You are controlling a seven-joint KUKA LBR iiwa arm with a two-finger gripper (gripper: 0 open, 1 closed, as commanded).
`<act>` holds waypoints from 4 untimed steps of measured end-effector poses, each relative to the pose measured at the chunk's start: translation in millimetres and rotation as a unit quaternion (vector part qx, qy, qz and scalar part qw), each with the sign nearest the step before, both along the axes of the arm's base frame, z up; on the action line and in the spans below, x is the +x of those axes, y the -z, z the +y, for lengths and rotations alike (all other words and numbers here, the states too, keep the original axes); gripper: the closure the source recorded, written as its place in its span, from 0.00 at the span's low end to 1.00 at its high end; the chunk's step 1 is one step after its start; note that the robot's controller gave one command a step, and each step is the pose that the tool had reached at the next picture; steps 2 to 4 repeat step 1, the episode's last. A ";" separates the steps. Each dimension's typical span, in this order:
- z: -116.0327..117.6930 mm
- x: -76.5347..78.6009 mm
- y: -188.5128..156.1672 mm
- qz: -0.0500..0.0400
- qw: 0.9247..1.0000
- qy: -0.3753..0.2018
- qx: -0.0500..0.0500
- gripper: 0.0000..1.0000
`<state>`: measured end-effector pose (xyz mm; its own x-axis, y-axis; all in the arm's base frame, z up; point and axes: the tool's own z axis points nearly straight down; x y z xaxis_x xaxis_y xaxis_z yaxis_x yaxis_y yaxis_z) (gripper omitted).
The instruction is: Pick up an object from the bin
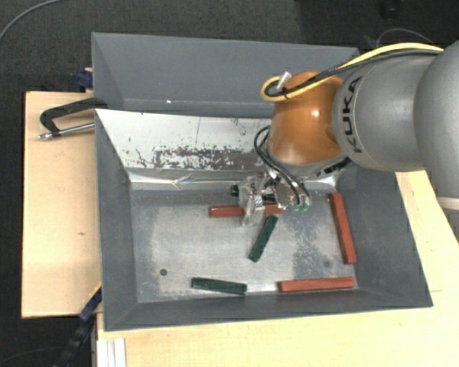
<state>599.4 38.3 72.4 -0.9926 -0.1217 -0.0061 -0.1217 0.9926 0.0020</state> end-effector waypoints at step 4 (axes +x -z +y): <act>11.1 -16.7 -157.9 -0.005 1.000 -0.020 0.000 1.00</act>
Offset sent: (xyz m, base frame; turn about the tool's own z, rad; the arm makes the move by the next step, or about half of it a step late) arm -0.0195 0.0103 0.1514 -0.0401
